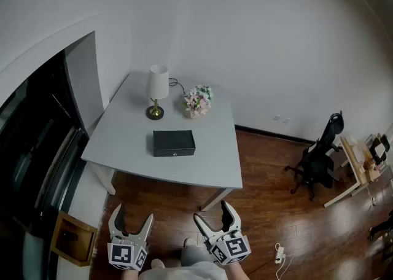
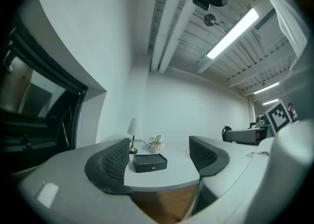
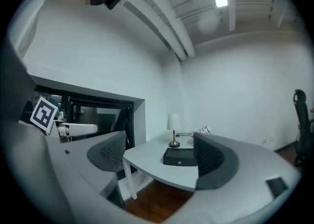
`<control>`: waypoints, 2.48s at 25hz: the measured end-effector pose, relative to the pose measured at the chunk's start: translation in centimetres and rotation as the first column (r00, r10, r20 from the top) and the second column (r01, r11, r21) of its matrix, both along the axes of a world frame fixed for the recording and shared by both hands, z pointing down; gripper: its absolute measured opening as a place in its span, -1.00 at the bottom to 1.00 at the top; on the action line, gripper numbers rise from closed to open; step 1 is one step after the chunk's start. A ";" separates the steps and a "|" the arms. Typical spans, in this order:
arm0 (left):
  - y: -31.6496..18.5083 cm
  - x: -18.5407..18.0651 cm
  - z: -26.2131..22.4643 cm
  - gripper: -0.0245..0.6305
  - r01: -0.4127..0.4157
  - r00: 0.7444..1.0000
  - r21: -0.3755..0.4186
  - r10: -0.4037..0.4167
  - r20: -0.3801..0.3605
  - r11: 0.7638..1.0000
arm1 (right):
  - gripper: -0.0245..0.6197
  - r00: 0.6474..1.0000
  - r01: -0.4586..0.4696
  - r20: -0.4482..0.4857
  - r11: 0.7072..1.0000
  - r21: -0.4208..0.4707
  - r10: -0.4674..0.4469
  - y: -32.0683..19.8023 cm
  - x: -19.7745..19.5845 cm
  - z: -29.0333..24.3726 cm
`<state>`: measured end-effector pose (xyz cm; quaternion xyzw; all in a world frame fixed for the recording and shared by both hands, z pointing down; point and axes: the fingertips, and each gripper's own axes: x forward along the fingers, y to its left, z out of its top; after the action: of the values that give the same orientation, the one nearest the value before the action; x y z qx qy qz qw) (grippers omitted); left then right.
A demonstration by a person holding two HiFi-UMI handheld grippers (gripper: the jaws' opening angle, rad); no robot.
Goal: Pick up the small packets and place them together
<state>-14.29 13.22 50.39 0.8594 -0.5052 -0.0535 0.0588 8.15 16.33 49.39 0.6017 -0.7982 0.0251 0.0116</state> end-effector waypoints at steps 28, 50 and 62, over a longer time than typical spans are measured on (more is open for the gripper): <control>-24.5 12.3 0.8 0.19 0.082 0.994 0.014 -0.082 0.067 0.997 | 0.16 0.953 0.304 0.143 0.842 -0.445 -0.268 -30.2 7.8 19.4; -25.9 4.0 3.6 0.19 0.050 0.996 -0.120 -0.040 0.085 0.991 | -0.68 0.961 0.175 0.264 0.572 -0.802 0.076 -39.8 0.8 34.2; -27.6 6.0 4.2 0.19 -0.019 0.999 -0.101 0.023 0.037 0.995 | -0.68 0.942 0.238 0.327 0.535 -0.810 0.077 -28.6 0.0 34.3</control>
<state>-8.28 -14.41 54.55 0.8615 -0.4990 -0.0108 0.0928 8.14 -12.31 83.73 0.4707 -0.7051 0.5028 0.1689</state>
